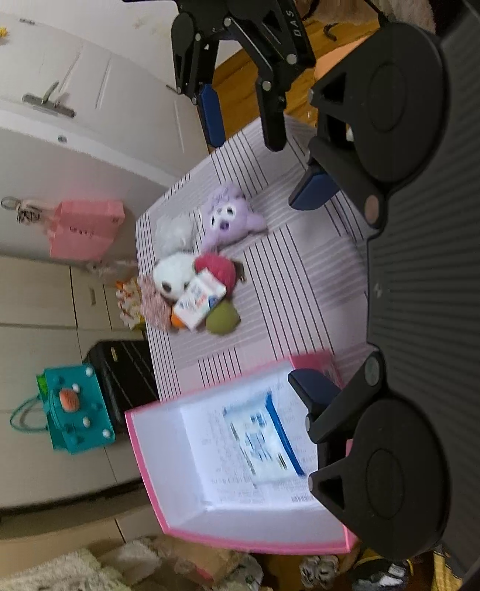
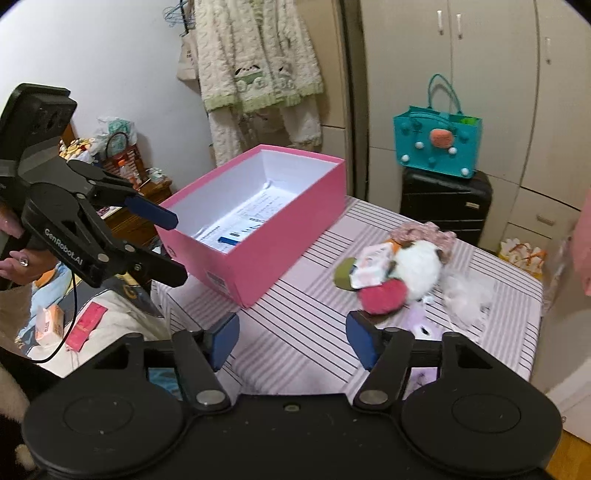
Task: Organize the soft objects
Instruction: 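Reach the right gripper to the purple plush doll and grasp it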
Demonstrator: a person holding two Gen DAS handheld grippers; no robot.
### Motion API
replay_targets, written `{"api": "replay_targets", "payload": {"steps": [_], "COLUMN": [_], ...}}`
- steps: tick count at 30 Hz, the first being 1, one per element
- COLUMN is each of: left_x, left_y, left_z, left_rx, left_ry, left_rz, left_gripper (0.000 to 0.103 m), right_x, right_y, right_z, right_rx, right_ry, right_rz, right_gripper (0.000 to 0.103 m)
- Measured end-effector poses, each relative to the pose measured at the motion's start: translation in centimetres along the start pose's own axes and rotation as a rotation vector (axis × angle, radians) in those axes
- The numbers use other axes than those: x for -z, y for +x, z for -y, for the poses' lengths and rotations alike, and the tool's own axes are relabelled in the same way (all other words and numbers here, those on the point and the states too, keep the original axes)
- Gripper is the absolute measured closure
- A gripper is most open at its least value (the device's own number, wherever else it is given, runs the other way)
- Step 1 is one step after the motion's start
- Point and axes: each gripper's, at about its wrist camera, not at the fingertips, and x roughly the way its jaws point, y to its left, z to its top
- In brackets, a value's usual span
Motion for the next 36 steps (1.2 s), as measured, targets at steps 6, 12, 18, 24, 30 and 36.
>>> {"api": "replay_targets", "payload": {"steps": [6, 12, 18, 24, 30, 36], "left_x": [-0.8, -1.5, -1.8, -1.8, -1.3, -0.5], "left_y": [2.7, 6.2, 10.0, 13.2, 16.5, 18.6], "left_z": [2.2, 3.7, 4.2, 4.7, 5.0, 5.2], "left_rx": [0.063, 0.099, 0.131, 0.156, 0.167, 0.159], "left_ry": [0.019, 0.034, 0.019, 0.006, -0.025, -0.059], "left_rz": [-0.014, -0.028, -0.025, 0.021, 0.034, 0.084], "left_gripper": [0.01, 0.01, 0.01, 0.01, 0.015, 0.016], "right_x": [2.2, 4.5, 6.5, 8.5, 10.7, 11.5], "right_y": [-0.3, 0.5, 1.4, 3.3, 5.4, 7.2], "right_z": [2.2, 5.5, 8.1, 10.4, 12.1, 13.6], "right_rx": [0.014, 0.062, 0.1, 0.14, 0.169, 0.204], "right_ry": [0.031, 0.072, 0.088, 0.075, 0.071, 0.101], "right_rz": [0.036, 0.036, 0.045, 0.074, 0.142, 0.127], "right_gripper": [0.026, 0.024, 0.023, 0.023, 0.023, 0.023]}}
